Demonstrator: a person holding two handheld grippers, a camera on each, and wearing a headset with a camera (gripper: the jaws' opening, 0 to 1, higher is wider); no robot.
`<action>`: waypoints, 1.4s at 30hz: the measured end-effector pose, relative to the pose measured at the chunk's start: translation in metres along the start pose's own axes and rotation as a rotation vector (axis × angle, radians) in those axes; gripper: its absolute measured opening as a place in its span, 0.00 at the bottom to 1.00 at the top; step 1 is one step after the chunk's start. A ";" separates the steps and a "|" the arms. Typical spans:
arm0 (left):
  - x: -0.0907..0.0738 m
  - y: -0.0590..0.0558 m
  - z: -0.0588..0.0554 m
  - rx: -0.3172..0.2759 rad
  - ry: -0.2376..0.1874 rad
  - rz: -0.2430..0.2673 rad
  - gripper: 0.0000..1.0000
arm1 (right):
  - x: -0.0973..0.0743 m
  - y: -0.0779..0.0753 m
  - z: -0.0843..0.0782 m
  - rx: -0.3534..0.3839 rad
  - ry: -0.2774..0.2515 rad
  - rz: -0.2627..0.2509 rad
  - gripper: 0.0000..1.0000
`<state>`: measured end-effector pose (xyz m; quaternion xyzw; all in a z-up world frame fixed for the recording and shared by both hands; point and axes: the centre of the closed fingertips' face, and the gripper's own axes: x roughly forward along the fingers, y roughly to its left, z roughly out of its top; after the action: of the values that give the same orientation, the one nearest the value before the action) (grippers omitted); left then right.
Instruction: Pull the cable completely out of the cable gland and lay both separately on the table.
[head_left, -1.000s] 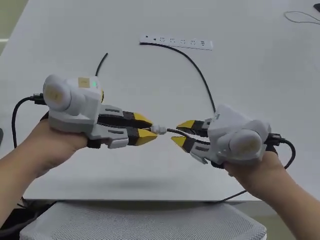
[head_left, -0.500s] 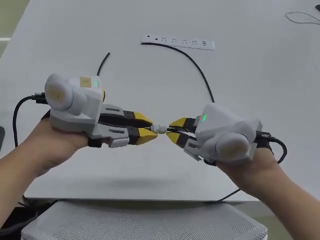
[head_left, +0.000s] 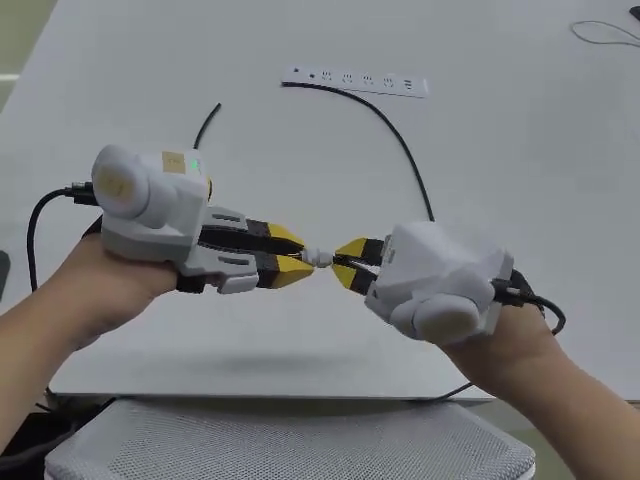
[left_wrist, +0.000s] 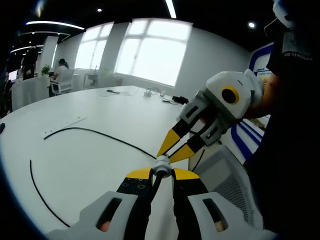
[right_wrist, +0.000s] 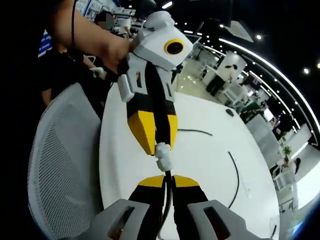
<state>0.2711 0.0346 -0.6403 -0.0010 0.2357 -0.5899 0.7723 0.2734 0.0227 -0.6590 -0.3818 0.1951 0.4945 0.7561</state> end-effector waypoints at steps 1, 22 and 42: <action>0.000 0.000 -0.001 0.001 0.001 0.000 0.15 | 0.001 0.000 0.000 0.009 0.002 -0.003 0.00; -0.005 0.002 0.008 -0.013 -0.036 0.000 0.14 | -0.006 -0.020 -0.023 0.175 0.036 -0.071 0.00; -0.002 0.001 0.009 -0.022 -0.039 -0.012 0.14 | 0.000 -0.026 -0.081 0.568 0.095 -0.114 0.00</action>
<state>0.2748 0.0345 -0.6316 -0.0222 0.2271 -0.5918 0.7731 0.3029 -0.0452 -0.7000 -0.1877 0.3390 0.3584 0.8493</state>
